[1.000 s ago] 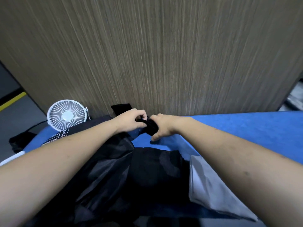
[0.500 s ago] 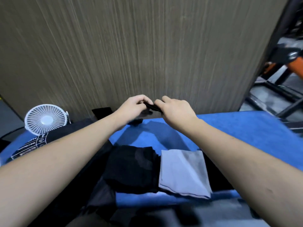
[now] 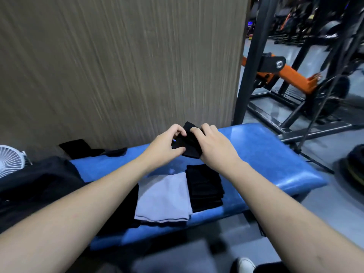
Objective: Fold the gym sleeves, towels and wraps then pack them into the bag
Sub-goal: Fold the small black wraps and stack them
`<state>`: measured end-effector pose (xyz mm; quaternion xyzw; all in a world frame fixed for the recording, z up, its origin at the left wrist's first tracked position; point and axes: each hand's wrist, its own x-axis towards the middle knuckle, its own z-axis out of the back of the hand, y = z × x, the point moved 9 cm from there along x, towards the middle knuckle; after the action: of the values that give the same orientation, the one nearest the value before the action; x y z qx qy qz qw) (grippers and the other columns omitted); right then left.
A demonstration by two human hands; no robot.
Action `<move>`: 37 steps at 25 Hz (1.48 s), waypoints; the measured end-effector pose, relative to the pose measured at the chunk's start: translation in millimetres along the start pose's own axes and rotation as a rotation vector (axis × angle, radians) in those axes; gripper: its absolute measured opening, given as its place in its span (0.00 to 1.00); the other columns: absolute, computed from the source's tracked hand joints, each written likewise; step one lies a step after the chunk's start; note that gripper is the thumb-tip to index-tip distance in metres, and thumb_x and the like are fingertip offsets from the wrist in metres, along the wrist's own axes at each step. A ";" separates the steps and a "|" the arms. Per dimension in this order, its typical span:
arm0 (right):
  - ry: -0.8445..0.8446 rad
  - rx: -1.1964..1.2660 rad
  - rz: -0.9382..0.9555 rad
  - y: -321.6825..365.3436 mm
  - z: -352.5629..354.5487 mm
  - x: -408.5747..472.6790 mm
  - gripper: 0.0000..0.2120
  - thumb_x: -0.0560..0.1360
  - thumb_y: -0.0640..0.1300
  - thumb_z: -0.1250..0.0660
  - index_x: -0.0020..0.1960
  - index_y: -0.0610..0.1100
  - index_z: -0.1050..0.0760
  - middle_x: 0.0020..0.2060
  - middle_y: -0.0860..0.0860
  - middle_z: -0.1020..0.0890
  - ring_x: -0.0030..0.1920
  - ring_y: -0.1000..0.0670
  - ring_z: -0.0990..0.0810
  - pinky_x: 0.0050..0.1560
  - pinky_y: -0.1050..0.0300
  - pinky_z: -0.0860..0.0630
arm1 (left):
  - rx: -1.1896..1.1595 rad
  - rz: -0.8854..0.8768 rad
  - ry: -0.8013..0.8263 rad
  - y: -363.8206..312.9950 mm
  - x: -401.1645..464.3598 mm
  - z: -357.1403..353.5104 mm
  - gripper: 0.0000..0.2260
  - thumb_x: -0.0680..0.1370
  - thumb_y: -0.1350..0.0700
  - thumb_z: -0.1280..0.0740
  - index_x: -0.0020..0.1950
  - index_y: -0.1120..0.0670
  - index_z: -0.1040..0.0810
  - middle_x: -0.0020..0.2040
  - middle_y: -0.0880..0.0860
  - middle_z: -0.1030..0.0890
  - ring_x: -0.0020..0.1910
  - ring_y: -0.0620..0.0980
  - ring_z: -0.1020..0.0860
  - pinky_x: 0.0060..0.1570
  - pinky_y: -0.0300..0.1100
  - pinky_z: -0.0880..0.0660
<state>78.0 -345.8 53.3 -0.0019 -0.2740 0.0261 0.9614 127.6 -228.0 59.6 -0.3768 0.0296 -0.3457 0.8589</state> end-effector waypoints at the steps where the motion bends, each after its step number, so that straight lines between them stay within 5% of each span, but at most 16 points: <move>1: -0.004 0.000 -0.005 -4.5 -0.1 -3.0 0.30 0.64 0.35 0.30 0.65 0.43 0.30 0.48 0.46 0.27 0.44 0.44 0.29 0.40 0.50 0.26 | 0.012 -0.011 0.008 -4.9 -0.8 -4.4 0.19 0.74 0.60 0.30 0.58 0.43 0.29 0.46 0.37 0.24 0.43 0.40 0.25 0.45 0.34 0.28; 8: -0.007 0.077 -0.065 -25.6 -3.9 -3.8 0.36 0.63 0.31 0.31 0.69 0.44 0.32 0.53 0.47 0.26 0.47 0.43 0.28 0.44 0.48 0.27 | -0.042 0.038 -0.007 1.2 10.7 -16.6 0.33 0.71 0.63 0.25 0.68 0.41 0.35 0.41 0.47 0.25 0.36 0.44 0.26 0.41 0.34 0.29; 13: 0.141 0.454 -0.096 -21.4 -17.9 3.5 0.31 0.68 0.28 0.34 0.66 0.50 0.33 0.55 0.51 0.33 0.48 0.45 0.25 0.44 0.43 0.22 | -0.114 0.065 -0.072 14.0 9.7 -4.1 0.30 0.72 0.64 0.26 0.66 0.41 0.32 0.40 0.46 0.29 0.32 0.40 0.31 0.41 0.37 0.29; 19: 0.262 0.815 -0.152 -7.4 -21.4 5.9 0.24 0.68 0.33 0.29 0.58 0.51 0.29 0.53 0.54 0.33 0.50 0.50 0.24 0.54 0.51 0.22 | -0.206 0.102 -0.124 36.2 -9.5 7.7 0.28 0.72 0.65 0.27 0.65 0.42 0.30 0.43 0.47 0.26 0.32 0.41 0.29 0.40 0.38 0.29; 24: 0.274 0.935 -0.219 -4.3 -23.6 4.9 0.22 0.67 0.32 0.28 0.56 0.49 0.29 0.55 0.50 0.30 0.53 0.48 0.22 0.54 0.53 0.21 | -0.279 0.122 -0.140 50.0 -11.8 20.8 0.28 0.73 0.67 0.27 0.65 0.42 0.29 0.44 0.47 0.26 0.34 0.42 0.28 0.44 0.39 0.29; 28: 0.264 0.993 -0.298 -11.1 -22.1 3.1 0.18 0.71 0.33 0.31 0.56 0.47 0.32 0.52 0.50 0.25 0.42 0.55 0.24 0.41 0.62 0.26 | -0.305 0.137 -0.173 58.5 -15.0 31.0 0.32 0.75 0.66 0.28 0.71 0.41 0.33 0.42 0.45 0.24 0.36 0.42 0.27 0.48 0.38 0.29; 33: 0.227 0.982 -0.422 -22.1 -29.0 -2.7 0.19 0.73 0.32 0.36 0.60 0.48 0.32 0.50 0.51 0.23 0.40 0.51 0.25 0.43 0.54 0.26 | -0.361 0.157 -0.193 60.3 -17.8 35.1 0.29 0.75 0.68 0.30 0.70 0.47 0.31 0.45 0.47 0.23 0.35 0.36 0.26 0.46 0.35 0.29; 37: 0.264 0.898 -0.382 -16.5 -36.2 -4.0 0.16 0.75 0.35 0.34 0.60 0.48 0.26 0.51 0.51 0.22 0.46 0.49 0.22 0.43 0.66 0.28 | -0.442 0.118 -0.173 53.0 -17.3 32.9 0.23 0.74 0.68 0.30 0.64 0.46 0.25 0.53 0.59 0.21 0.45 0.46 0.24 0.51 0.46 0.22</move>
<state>94.5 -362.1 20.7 0.4588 -0.1072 -0.0354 0.8814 155.0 -171.4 44.1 -0.5813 0.0527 -0.2467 0.7736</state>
